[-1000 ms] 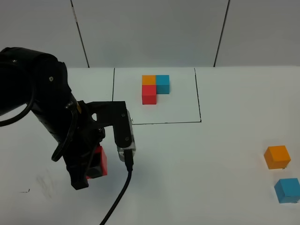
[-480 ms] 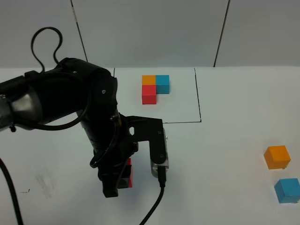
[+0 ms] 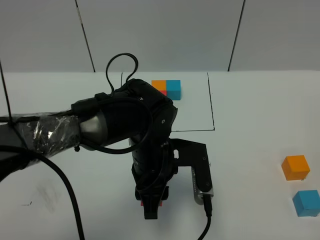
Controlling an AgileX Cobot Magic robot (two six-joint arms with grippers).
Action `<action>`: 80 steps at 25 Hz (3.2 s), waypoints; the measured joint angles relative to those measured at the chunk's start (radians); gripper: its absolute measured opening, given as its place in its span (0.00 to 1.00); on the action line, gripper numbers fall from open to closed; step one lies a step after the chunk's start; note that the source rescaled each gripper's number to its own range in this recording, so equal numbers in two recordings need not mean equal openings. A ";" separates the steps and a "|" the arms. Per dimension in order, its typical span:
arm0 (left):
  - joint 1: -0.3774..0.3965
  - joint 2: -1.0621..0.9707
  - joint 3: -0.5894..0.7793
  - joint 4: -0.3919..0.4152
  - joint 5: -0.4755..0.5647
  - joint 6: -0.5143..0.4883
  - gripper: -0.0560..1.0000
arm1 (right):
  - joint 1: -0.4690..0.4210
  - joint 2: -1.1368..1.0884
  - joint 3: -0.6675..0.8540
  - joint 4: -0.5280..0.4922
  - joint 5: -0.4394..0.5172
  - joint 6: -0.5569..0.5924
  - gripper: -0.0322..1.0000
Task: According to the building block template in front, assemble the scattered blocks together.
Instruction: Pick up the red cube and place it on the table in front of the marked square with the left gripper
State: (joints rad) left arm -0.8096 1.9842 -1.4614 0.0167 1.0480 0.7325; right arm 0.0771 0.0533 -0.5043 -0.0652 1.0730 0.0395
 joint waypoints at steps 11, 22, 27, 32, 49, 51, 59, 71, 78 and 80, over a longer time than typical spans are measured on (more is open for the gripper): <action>-0.041 0.003 0.000 0.000 -0.083 -0.065 0.06 | 0.000 0.000 0.000 0.000 0.000 0.000 0.03; -0.097 0.007 0.000 0.051 -0.077 -0.118 0.06 | 0.000 0.000 0.000 0.000 0.000 0.000 0.03; -0.097 0.011 0.049 0.066 -0.139 -0.139 0.06 | 0.000 0.000 0.000 0.000 0.000 0.000 0.03; -0.097 0.011 0.134 0.072 -0.237 -0.140 0.06 | 0.000 0.000 0.000 0.000 0.000 0.000 0.03; -0.097 0.011 0.244 0.123 -0.518 -0.112 0.06 | 0.000 0.000 0.000 0.000 0.000 0.000 0.03; -0.097 0.011 0.254 0.143 -0.530 -0.112 0.06 | 0.000 0.000 0.000 0.000 0.000 0.000 0.03; -0.062 0.011 0.280 0.152 -0.540 -0.112 0.06 | 0.000 0.000 0.000 0.000 0.000 0.000 0.03; -0.048 0.011 0.294 0.102 -0.539 -0.097 0.05 | 0.000 0.000 0.000 0.001 0.000 0.000 0.03; -0.048 0.024 0.294 0.101 -0.519 -0.095 0.05 | 0.000 0.000 0.000 0.001 0.000 0.000 0.03; -0.048 0.042 0.293 0.098 -0.516 -0.095 0.05 | 0.000 0.000 0.000 0.001 0.000 0.000 0.03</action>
State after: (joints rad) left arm -0.8581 2.0258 -1.1682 0.1143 0.5321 0.6373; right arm 0.0771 0.0533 -0.5043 -0.0644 1.0730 0.0395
